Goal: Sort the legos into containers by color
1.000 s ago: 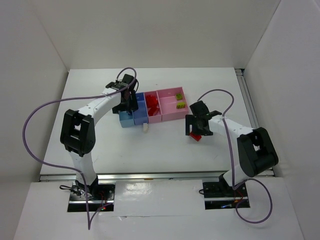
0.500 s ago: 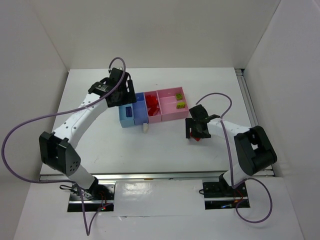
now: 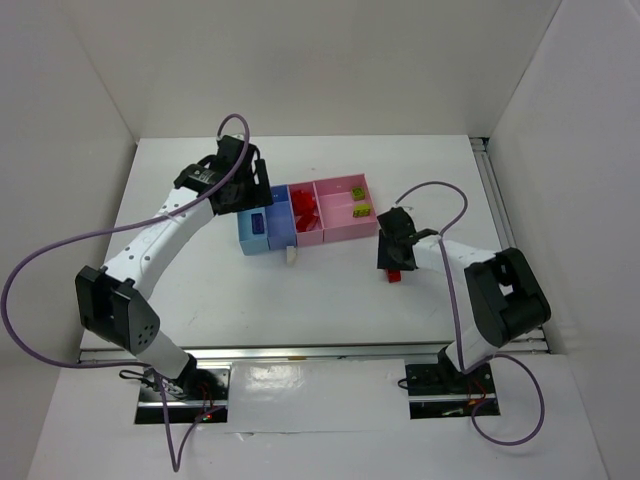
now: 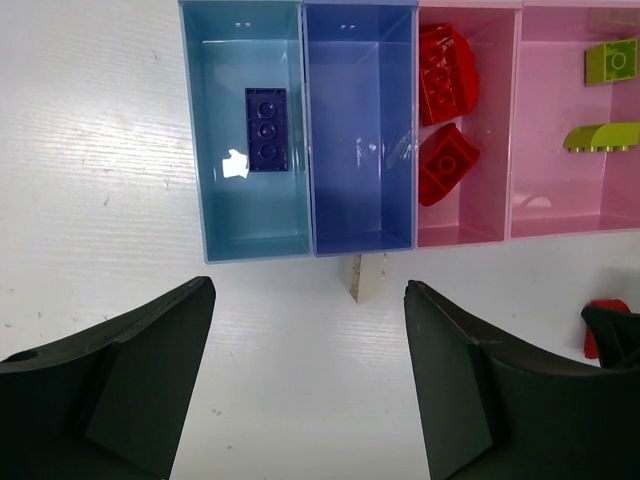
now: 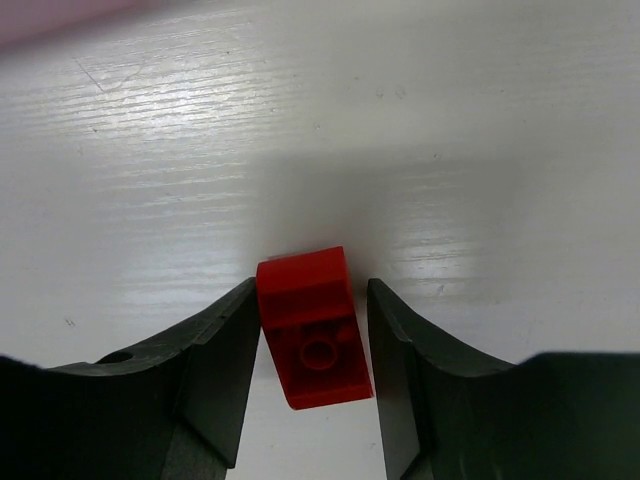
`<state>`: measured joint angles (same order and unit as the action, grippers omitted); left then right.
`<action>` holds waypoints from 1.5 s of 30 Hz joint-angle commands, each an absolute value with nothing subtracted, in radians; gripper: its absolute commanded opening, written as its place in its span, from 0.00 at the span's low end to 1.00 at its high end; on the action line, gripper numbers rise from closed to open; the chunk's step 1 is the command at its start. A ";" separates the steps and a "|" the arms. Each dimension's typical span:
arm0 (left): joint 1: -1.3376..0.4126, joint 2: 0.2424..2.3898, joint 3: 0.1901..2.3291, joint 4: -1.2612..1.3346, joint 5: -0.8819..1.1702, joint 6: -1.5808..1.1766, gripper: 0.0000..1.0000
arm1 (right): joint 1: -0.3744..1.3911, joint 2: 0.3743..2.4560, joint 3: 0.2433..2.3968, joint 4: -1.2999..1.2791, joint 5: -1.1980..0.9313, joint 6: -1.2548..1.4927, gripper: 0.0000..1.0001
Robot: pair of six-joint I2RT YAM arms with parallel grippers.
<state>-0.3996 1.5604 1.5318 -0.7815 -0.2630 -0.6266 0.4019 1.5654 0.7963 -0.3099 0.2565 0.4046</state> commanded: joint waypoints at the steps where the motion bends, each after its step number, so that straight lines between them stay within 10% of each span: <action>1: -0.397 1.566 1.543 -0.773 -0.249 -0.600 0.87 | 0.411 1.546 0.761 -0.347 0.299 0.436 0.53; 7: -0.397 1.545 1.543 -0.773 -0.229 -0.600 0.87 | 0.513 1.441 0.817 -0.434 0.350 0.466 0.29; 16: -0.397 1.490 1.523 -0.773 -0.212 -0.611 0.87 | 0.589 1.407 1.087 -0.367 0.270 0.430 0.29; 31: -0.532 1.252 1.152 -0.647 -0.141 -0.741 0.83 | 0.609 1.923 1.621 -0.279 0.117 0.364 0.29; 41: -0.592 1.324 1.097 -0.644 -0.209 -0.793 0.83 | 0.620 2.057 1.719 -0.287 0.067 0.364 0.35; 45: -0.601 1.344 1.088 -0.628 -0.209 -0.805 0.83 | 0.629 2.082 1.753 -0.311 0.055 0.354 0.61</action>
